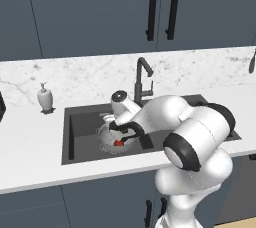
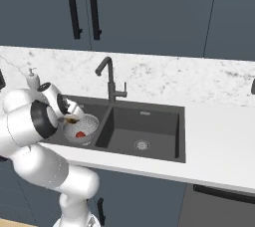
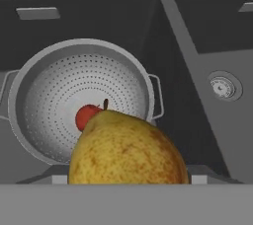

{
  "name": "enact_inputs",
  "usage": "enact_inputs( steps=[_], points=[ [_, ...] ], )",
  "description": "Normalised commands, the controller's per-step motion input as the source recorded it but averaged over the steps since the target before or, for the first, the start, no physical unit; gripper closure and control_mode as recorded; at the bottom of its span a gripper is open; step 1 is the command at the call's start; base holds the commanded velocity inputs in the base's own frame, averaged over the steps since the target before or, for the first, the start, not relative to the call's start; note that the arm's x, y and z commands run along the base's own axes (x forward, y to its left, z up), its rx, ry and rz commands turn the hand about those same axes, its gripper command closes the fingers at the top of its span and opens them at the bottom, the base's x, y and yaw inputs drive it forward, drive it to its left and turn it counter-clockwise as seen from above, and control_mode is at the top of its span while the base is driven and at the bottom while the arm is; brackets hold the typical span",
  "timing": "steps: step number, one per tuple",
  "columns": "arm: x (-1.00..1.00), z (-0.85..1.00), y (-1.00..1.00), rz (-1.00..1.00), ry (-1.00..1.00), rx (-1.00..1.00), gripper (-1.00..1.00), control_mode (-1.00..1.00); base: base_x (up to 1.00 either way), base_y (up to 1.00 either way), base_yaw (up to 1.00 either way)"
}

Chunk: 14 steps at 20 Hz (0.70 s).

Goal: Put the colander in the sink, put the pear, apple in the colander, and turn on the sink faucet and pour water over the colander.

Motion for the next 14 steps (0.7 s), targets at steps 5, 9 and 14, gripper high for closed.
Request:
enact_inputs(
  steps=[5, 9, 14],
  points=[
    [0.39, -0.34, 0.05, 0.00, 0.00, 0.00, 1.00, -1.00, 0.00, 0.00, 0.00],
    [0.40, -0.36, 0.03, 0.00, 0.03, 0.01, 1.00, -1.00, 0.00, 0.00, 0.00],
    [0.29, -0.29, 0.00, 0.00, 0.03, 0.00, 1.00, -1.00, 0.00, 0.00, 0.00]
  ],
)
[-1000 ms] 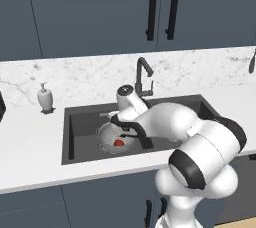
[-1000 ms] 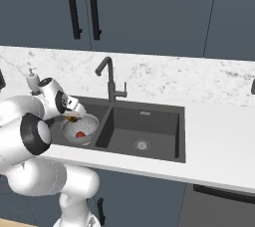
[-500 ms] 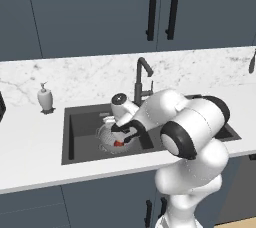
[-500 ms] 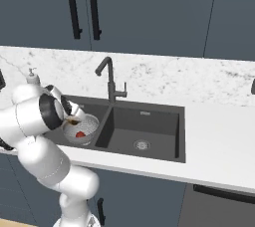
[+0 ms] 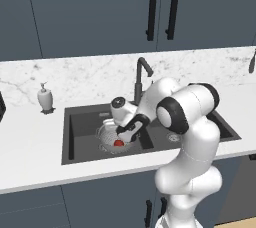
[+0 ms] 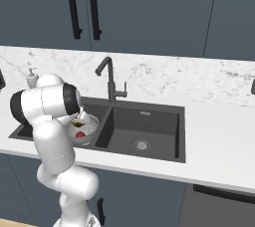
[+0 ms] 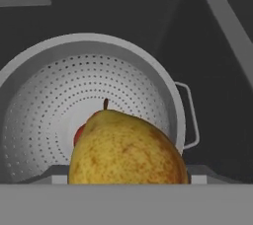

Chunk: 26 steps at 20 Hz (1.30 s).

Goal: Put the colander in the sink, put the pear, apple in the colander, and turn on the sink faucet and pour water over the colander.

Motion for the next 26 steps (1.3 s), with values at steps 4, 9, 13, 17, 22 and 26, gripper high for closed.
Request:
enact_inputs(
  steps=[4, 9, 13, 17, 22, 26],
  points=[
    [0.23, -0.30, 0.00, 0.00, 0.07, 0.00, 1.00, -1.00, 0.00, 0.00, 0.00],
    [0.21, -0.31, 0.00, 0.00, 0.06, 0.00, 1.00, -1.00, 0.00, 0.00, 0.00],
    [0.27, -0.23, 0.00, 0.00, 0.04, 0.00, -1.00, -1.00, 0.00, 0.00, 0.00],
    [0.26, -0.09, 0.00, 0.00, 0.04, 0.00, -1.00, -1.00, 0.00, 0.00, 0.00],
    [0.24, -0.05, 0.00, 0.00, 0.05, 0.00, -1.00, -1.00, 0.00, 0.00, 0.00],
    [0.23, -0.06, 0.00, 0.00, 0.07, 0.00, -1.00, -1.00, 0.00, 0.00, 0.00]
  ],
)
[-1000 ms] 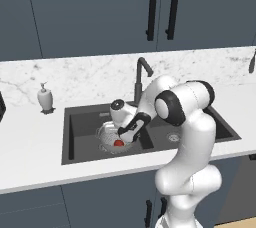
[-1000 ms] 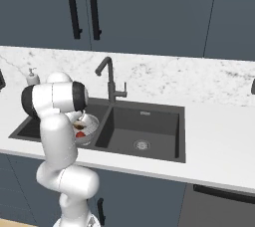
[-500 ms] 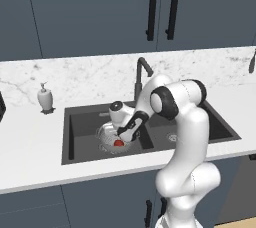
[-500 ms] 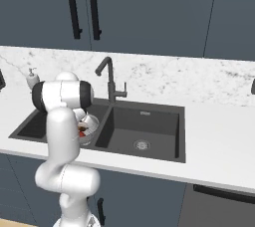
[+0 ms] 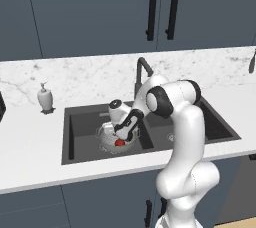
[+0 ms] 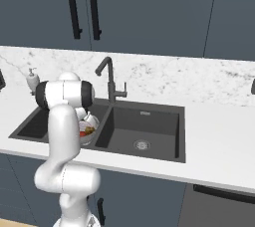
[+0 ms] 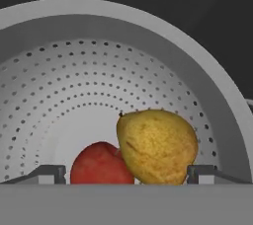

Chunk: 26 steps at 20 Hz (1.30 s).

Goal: Put the colander in the sink, put the pear, apple in the colander, and turn on the sink faucet and pour water over the colander.

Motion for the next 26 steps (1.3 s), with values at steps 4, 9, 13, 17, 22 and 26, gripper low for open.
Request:
enact_inputs(
  steps=[4, 9, 13, 17, 22, 26],
  points=[
    [0.17, 0.00, 0.00, 0.00, 0.00, 0.00, -1.00, -1.00, 0.00, 0.00, 0.00],
    [0.00, 0.37, 0.03, 0.00, 0.00, 0.00, -1.00, -1.00, 0.00, 0.00, 0.00],
    [-0.49, 0.47, 0.00, 0.00, 0.00, 0.00, -1.00, -1.00, 0.00, 0.00, 0.00],
    [-0.78, 0.34, 0.00, 0.00, 0.00, 0.00, -1.00, -1.00, 0.00, 0.00, 0.00],
    [-0.71, 0.57, -0.20, 0.00, -0.06, 0.04, -1.00, -1.00, 0.00, 0.00, 0.00],
    [-0.58, 0.79, -0.24, 0.00, 0.00, 0.16, -1.00, -1.00, 0.00, 0.00, 0.00]
  ],
)
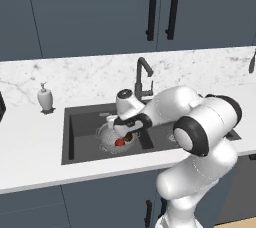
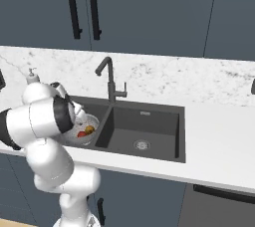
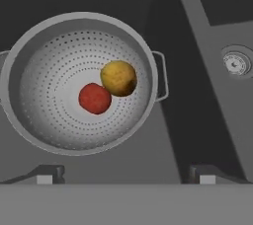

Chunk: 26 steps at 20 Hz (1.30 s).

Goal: Put the colander in the sink, put the pear, apple in the colander, and turn on the sink faucet and pour water over the colander.

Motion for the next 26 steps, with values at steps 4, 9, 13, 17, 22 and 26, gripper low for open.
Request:
enact_inputs(
  steps=[4, 9, 13, 17, 22, 26],
  points=[
    [-0.63, 0.73, -0.16, 0.00, 0.00, 0.20, -1.00, -1.00, 0.00, 0.00, 0.00],
    [-0.51, 0.78, -0.14, 0.00, 0.01, 0.22, -1.00, -1.00, 0.00, 0.00, 0.00],
    [-0.46, 0.76, -0.23, 0.00, 0.02, 0.19, -1.00, -1.00, 0.00, 0.00, 0.00],
    [-0.44, 0.73, -0.33, 0.00, 0.00, 0.18, -1.00, -1.00, 0.00, 0.00, 0.00],
    [-0.45, 0.57, -0.30, 0.03, -0.02, 0.24, -1.00, -1.00, 0.00, 0.00, 0.00],
    [-0.29, 0.45, -0.27, 0.08, -0.02, 0.30, -1.00, -1.00, 0.00, 0.00, 0.00]
  ],
)
